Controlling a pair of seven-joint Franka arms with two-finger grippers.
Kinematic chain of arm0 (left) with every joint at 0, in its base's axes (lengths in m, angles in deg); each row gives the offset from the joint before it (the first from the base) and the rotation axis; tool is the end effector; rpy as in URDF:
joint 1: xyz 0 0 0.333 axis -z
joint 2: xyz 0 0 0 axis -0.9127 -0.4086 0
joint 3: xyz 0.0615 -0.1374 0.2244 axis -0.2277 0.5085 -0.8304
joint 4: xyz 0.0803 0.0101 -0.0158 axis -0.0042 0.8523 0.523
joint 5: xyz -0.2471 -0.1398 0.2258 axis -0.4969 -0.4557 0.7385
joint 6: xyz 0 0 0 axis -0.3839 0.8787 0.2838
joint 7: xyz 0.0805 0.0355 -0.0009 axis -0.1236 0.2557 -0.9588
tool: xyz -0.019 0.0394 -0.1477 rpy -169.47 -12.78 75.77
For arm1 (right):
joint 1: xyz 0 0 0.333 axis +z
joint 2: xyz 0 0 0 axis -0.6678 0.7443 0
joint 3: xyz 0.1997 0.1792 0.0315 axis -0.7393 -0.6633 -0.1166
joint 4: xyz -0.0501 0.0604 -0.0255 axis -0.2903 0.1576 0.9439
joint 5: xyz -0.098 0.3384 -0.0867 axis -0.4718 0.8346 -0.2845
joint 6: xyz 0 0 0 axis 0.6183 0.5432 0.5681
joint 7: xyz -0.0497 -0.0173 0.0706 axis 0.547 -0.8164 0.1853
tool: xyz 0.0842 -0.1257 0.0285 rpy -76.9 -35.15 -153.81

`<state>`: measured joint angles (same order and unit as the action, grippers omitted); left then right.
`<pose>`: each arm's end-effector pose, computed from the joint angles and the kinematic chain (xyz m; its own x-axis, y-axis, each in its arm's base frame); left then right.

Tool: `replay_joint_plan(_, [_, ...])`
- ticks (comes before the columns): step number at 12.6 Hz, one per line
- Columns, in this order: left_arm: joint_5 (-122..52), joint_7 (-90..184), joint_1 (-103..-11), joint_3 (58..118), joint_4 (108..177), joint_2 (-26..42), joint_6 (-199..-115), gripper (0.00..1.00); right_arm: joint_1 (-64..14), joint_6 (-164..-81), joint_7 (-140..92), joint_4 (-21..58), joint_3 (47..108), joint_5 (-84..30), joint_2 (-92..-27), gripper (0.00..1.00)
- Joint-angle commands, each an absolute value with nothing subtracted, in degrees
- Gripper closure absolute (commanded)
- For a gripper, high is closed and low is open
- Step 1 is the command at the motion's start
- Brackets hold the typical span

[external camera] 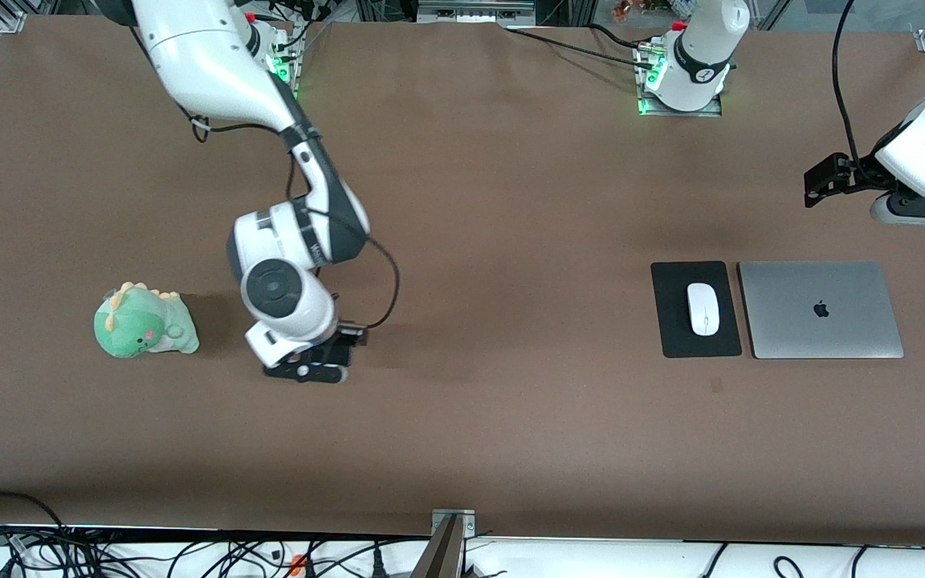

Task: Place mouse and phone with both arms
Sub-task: 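Carry the black phone with the right gripper toward the green plush toy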

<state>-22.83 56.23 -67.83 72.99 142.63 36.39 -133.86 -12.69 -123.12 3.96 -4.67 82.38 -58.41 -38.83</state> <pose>0.5096 -0.0028 0.4856 0.9950 -0.0756 -0.0646 -0.0791 -0.9954 -0.0536 0.6287 0.2426 0.2094 0.9971 -0.0676 -0.0349 -0.0653 -0.9957 0.0655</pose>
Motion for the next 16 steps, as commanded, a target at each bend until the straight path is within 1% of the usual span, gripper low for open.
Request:
replay_joint_plan(1, [-24.22,55.89,-67.46,72.67,142.54,37.02,-132.98,0.0,-17.18,-123.66,-2.1,-2.87,81.45,-57.86,-39.45,0.46])
replay_joint_plan(3, [-24.13,55.89,-67.38,72.75,142.45,37.11,-132.98,0.0,-19.56,-125.76,-3.7,-1.56,81.45,-57.86,-39.27,0.45])
replay_joint_plan(6, [-24.22,56.77,-68.16,72.49,142.54,37.02,-132.8,0.0,-21.67,-131.91,-6.51,3.8,81.45,-57.86,-39.27,0.44])
replay_joint_plan(9, [-24.13,56.68,-68.17,72.49,142.54,37.02,-132.8,0.0,-22.47,-135.08,-7.3,7.05,81.36,-57.77,-39.18,0.43])
replay_joint_plan(11, [-24.13,56.6,-68.08,72.58,142.54,37.11,-132.71,0.0,-22.91,-138.15,-7.57,9.43,81.36,-57.77,-39.1,0.41])
replay_joint_plan(13, [-24.13,56.6,-68.08,72.58,142.54,37.11,-132.71,0.0,-23.09,-138.7,-7.66,9.7,81.36,-57.77,-38.74,0.33])
replay_joint_plan(14, [-24.13,56.6,-68.08,72.58,142.45,37.02,-132.45,0.0,-23.18,-138.7,-7.66,9.7,81.36,-57.77,-38.74,0.27])
replay_joint_plan(16, [-24.13,56.51,-68.08,72.58,142.45,37.11,-132.19,0.0,-23.88,-138.7,-7.66,9.79,81.36,-57.77,-38.74,0.05])
